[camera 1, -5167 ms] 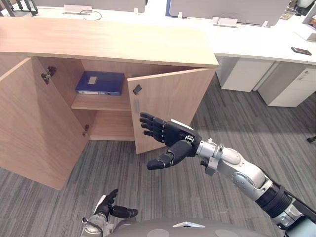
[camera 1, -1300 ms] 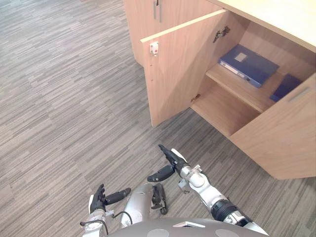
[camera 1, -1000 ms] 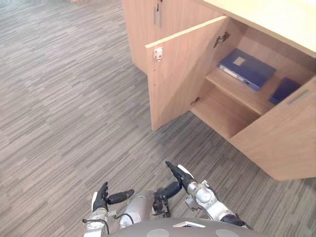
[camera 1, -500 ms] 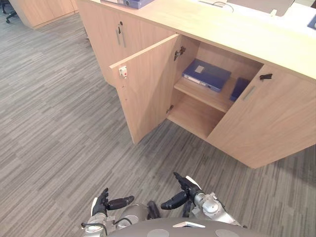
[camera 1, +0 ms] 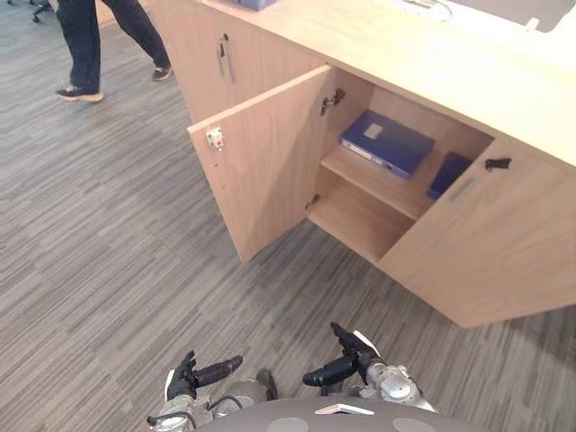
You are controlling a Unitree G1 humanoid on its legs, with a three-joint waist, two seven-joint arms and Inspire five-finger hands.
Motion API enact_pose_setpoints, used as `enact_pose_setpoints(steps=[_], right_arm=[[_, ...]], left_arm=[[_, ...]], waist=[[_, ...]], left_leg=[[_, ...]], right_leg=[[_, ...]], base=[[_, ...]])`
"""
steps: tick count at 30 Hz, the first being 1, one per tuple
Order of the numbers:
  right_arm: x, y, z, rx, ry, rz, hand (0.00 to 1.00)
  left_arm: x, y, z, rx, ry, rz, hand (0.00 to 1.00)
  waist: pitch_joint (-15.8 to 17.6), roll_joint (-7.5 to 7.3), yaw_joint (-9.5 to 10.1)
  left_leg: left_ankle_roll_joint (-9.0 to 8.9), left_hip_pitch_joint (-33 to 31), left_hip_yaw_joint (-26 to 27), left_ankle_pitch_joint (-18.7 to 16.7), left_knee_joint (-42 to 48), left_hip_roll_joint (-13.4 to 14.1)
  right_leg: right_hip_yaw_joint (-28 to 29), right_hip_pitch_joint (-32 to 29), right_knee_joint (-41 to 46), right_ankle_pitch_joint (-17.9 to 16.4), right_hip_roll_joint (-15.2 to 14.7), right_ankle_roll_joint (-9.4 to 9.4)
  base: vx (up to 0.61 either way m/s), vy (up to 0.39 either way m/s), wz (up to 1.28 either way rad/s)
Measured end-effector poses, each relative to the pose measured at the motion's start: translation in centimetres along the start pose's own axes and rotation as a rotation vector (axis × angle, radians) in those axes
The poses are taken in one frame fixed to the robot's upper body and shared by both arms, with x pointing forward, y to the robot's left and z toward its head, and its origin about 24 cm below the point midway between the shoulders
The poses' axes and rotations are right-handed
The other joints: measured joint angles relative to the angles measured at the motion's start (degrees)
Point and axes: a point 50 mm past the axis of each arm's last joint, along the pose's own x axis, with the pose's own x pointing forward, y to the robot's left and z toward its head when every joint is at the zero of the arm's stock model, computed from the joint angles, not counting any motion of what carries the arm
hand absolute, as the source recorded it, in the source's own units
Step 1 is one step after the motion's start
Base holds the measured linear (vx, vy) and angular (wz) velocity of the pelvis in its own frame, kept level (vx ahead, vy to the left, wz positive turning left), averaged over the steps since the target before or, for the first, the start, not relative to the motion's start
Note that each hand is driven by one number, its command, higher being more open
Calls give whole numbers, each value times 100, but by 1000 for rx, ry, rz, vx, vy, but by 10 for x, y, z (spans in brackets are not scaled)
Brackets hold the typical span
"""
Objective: Walk over to the cabinet, pick up the folder, carry it to the office cabinet, place the folder inside the office cabinet, then close the office cabinet door
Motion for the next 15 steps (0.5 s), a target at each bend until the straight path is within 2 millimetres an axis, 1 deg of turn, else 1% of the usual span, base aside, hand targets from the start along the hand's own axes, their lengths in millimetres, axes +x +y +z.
enact_pose_setpoints(steps=[1, 2, 4, 7, 8, 9, 10, 11, 12, 13, 14, 15], right_arm=[[0, 0, -1, 1, 1, 0, 100], [-1, 0, -3, 6, 6, -1, 100], [-2, 0, -5, 17, 12, -7, 100], [-5, 0, -6, 31, 4, -5, 100], [-5, 0, -3, 29, -12, -2, 100], [-5, 0, -2, 28, -15, 1, 100], [-5, 1, -2, 28, -15, 6, 100], [-5, 1, -3, 29, -14, 10, 100], [-6, 2, -4, 30, -11, 16, 100], [-7, 3, -5, 32, -12, 19, 100], [-8, 4, -5, 33, -13, 21, 100], [-9, 5, -6, 35, -15, 24, 100]], left_arm=[[0, 1, -1, -39, 5, 10, 100], [0, 3, -2, -115, 14, 34, 100], [1, 8, 1, -235, 13, 79, 100], [9, 28, 25, -511, -38, 199, 100], [11, 41, 38, -589, -73, 246, 100], [12, 48, 45, -616, -92, 267, 100], [14, 63, 62, -664, -142, 303, 100], [15, 73, 79, -695, -190, 323, 100], [14, 92, 109, -742, -276, 345, 100], [12, 104, 128, -763, -334, 356, 100], [9, 112, 141, -773, -374, 362, 100], [3, 127, 166, -778, -455, 377, 100]], waist=[[-14, -9, 1], [-104, -20, -6], [-169, -24, -9], [-196, -39, -8], [-206, -47, -13], [-209, -51, -15], [-223, -53, -23], [-231, -59, -34], [-241, -69, -26], [-255, -65, -21], [-266, -68, -20], [-295, -73, -15]], left_leg=[[-17, 58, -14, 19, -60, -14], [-38, 109, -57, 49, -163, -32], [-47, 217, -103, 130, -336, -59], [-76, 366, -111, 241, -569, -97], [-82, 414, -100, 298, -668, -118], [-84, 443, -92, 333, -725, -130], [-90, 471, -92, 401, -822, -149], [-98, 481, -92, 443, -881, -160], [-110, 542, -92, 536, -1029, -176], [-118, 581, -84, 585, -1114, -183], [-125, 605, -71, 611, -1160, -184], [-124, 648, -32, 665, -1255, -188]], right_leg=[[3, 36, -36, 0, 8, 0], [16, 100, -89, -1, 21, -1], [90, 122, -95, -1, 25, -1], [133, 185, -134, -1, 33, -1], [222, 188, -152, -1, 32, -1], [240, 187, -155, -1, 32, -1], [244, 178, -160, -1, 30, -1], [249, 164, -165, 0, 29, 0], [261, 160, -168, 8, 36, 2], [283, 154, -171, 16, 46, -3], [306, 152, -177, 25, 55, -7], [356, 149, -205, 45, 77, -4]], base=[[124, -2, 16], [81, 8, 12], [63, 20, 10], [-1, 8, 1], [-40, 10, -4], [-42, 8, -3], [-50, 2, -1], [-86, -1, 1], [-88, 1, -2], [-83, 3, -4], [-61, 5, -12], [-50, 4, -16]])
